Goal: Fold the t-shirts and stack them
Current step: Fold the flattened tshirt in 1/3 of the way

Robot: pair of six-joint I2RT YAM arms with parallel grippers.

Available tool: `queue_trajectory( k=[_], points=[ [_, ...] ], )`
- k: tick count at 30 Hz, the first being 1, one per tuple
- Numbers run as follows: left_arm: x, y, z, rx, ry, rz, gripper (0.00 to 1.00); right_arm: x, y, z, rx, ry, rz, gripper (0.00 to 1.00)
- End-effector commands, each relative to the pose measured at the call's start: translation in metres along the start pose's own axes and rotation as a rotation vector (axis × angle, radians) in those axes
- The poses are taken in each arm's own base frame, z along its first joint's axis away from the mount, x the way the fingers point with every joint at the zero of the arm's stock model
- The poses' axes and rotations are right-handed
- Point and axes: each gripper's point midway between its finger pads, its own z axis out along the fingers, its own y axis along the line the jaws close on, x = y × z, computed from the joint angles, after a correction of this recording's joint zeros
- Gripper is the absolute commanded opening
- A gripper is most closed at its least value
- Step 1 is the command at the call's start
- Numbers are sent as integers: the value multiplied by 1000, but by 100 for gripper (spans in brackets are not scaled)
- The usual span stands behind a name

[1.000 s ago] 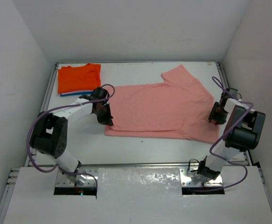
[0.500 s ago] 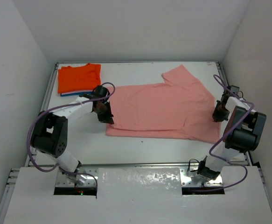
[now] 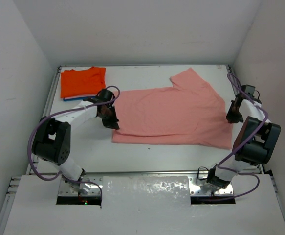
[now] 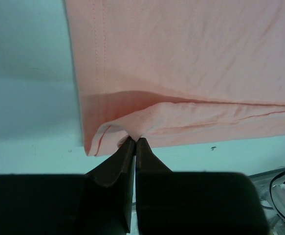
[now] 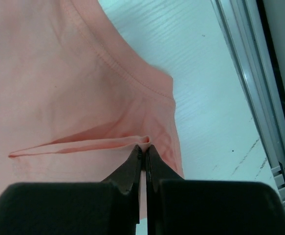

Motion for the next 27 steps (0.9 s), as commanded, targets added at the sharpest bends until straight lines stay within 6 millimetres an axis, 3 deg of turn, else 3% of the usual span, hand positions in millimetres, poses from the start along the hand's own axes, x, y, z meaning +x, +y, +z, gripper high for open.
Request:
queue_trajectory(
  k=[1, 10, 16, 19, 27],
  points=[
    [-23, -18, -24, 40, -99, -3, 0, -43, -2, -25, 6, -135, 10, 0],
    [-51, -18, -38, 70, -159, -78, 0, -97, 20, -41, -111, -267, 56, 0],
    [-66, -13, -37, 61, -179, -109, 0, -122, 35, -45, -191, -325, 77, 0],
    [-70, -10, -32, 58, -181, -123, 0, -132, 47, -46, -257, -350, 74, 0],
    [-85, 0, -20, 30, -183, -153, 0, -137, 68, -22, -311, -351, 81, 0]
  ],
)
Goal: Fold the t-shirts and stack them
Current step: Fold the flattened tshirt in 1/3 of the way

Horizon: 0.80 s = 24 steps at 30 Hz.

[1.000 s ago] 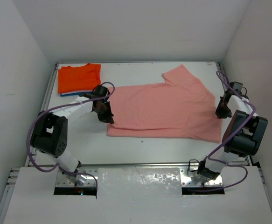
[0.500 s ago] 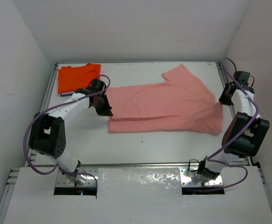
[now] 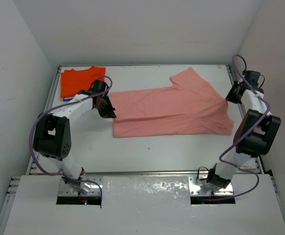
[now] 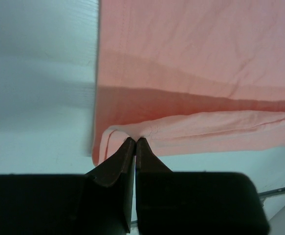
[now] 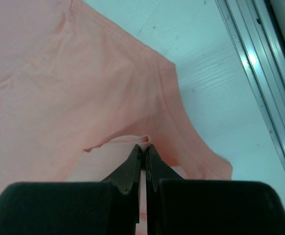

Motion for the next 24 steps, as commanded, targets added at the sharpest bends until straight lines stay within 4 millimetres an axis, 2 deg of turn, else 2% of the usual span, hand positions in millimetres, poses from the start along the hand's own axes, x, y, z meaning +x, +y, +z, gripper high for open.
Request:
queue_trajectory(
  k=[1, 3, 6, 9, 13, 14, 15, 18, 19, 20, 21, 22, 24],
  points=[
    [-21, -3, -1, 4, -56, -18, 0, -32, 17, 2, -56, -125, -1, 0],
    [-21, 1, 2, -7, -56, -24, 0, -32, 19, 5, -52, -130, -32, 0],
    [-22, 6, 4, -16, -62, -33, 0, -27, 36, 11, -76, -129, -81, 1],
    [-23, 11, 8, -33, -61, -36, 0, -22, 41, 16, -54, -145, -93, 1],
    [-24, 18, 18, -65, -49, -31, 0, -7, 33, 39, -14, -85, -58, 2],
    [-24, 20, 20, -73, -49, -28, 0, -6, 32, 41, -10, -79, -53, 4],
    [-25, 21, 21, -80, -45, -29, 2, -3, 31, 44, -3, -68, -46, 11],
    [-29, 19, 17, -83, -57, -13, 22, 2, 27, 50, 13, -45, -40, 27],
    [-31, 20, 15, -86, -63, -3, 38, 2, 27, 50, 15, -42, -38, 36],
    [-34, 19, 10, -92, -73, 2, 45, 1, 24, 48, 33, -43, -37, 43],
    [-35, 18, 7, -96, -75, 8, 58, 6, 23, 46, 41, -18, -38, 51],
    [-35, 18, 5, -98, -73, 20, 61, 7, 22, 44, 45, -11, -42, 64],
    [-33, 17, -1, -91, -67, 25, 63, 18, 13, 35, 88, 26, -47, 67]
  ],
)
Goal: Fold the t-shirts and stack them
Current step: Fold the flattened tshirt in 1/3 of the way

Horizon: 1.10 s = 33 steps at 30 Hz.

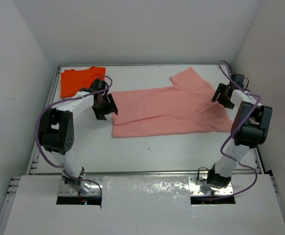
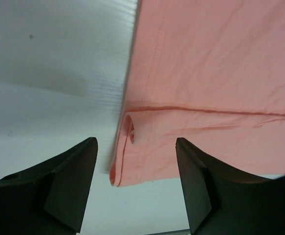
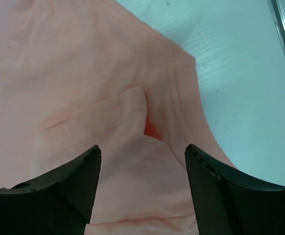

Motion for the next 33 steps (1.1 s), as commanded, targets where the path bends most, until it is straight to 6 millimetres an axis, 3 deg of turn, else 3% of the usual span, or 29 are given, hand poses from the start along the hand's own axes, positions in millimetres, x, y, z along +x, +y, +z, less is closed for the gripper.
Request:
queue_trajectory(
  k=[1, 5, 8, 13, 16, 22, 29, 33],
  points=[
    [-17, -6, -25, 33, -65, 18, 64, -15, -8, -25, 57, -38, 0, 69],
    [6, -2, -26, 69, -36, 8, 65, 3, -19, -54, 97, -60, -22, 79],
    [25, 3, -22, 85, -5, 13, 65, 25, -28, -59, 120, -5, -14, 80],
    [45, 11, -19, 91, 10, 25, 63, 69, -32, -56, 101, 121, 47, 74],
    [57, 12, -13, 110, 31, 35, 62, 85, -33, -54, 91, 158, 67, 66],
    [66, 10, -4, 121, 46, 52, 62, 102, -33, -53, 77, 206, 102, 61],
    [62, 2, -1, 151, 25, 46, 62, 107, -42, -55, 106, 216, 103, 57],
    [71, 2, 8, 142, 54, 52, 60, 110, -47, -59, 131, 235, 91, 57]
  ],
)
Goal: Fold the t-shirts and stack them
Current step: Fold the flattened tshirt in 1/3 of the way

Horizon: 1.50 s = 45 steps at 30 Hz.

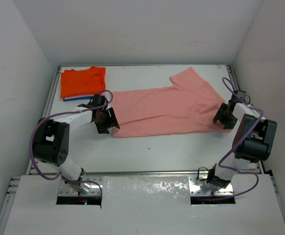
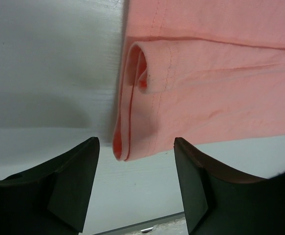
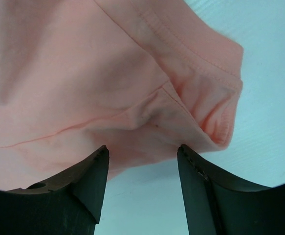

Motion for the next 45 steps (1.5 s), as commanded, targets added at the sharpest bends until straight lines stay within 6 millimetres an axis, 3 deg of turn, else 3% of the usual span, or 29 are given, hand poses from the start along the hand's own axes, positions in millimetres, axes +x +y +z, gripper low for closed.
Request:
queue_trajectory(
  k=[1, 5, 11, 13, 17, 19, 24, 31, 37, 41, 43, 45],
  points=[
    [2, -10, 5, 31, -9, 13, 60, 0, -9, -7, 39, 0, 4, 57],
    [7, -9, 8, 27, 1, 10, 57, -3, -18, -16, 79, -43, 13, 58],
    [19, -10, 17, 35, 21, 2, 49, 0, -15, -7, 46, -3, -11, 57],
    [21, -11, 19, 35, 29, 4, 38, 1, -16, -4, 35, -8, 1, 55],
    [11, -12, 16, 15, -6, 3, 8, 2, -18, 4, 38, 19, 14, 39],
    [5, -14, 14, 4, -20, 8, 0, 1, -18, 5, 35, 17, 25, 36],
    [-5, -3, 4, -77, -66, 8, 0, -5, -19, 4, 36, 17, 27, 1],
    [1, 22, -10, -188, -98, -25, 0, -1, -48, -14, 125, 5, 75, 0],
    [4, 41, -14, -228, -92, -46, 0, -4, -55, -21, 123, -5, 109, 0],
    [4, 34, -20, -185, -96, -25, 0, -4, -47, -24, 79, -2, 106, 0],
    [7, 34, -17, -182, -73, -14, 2, 3, -25, -22, -54, -3, 93, 0],
    [7, 35, -15, -183, -71, -11, 2, -7, -7, -22, -166, -62, 69, 20]
  ],
)
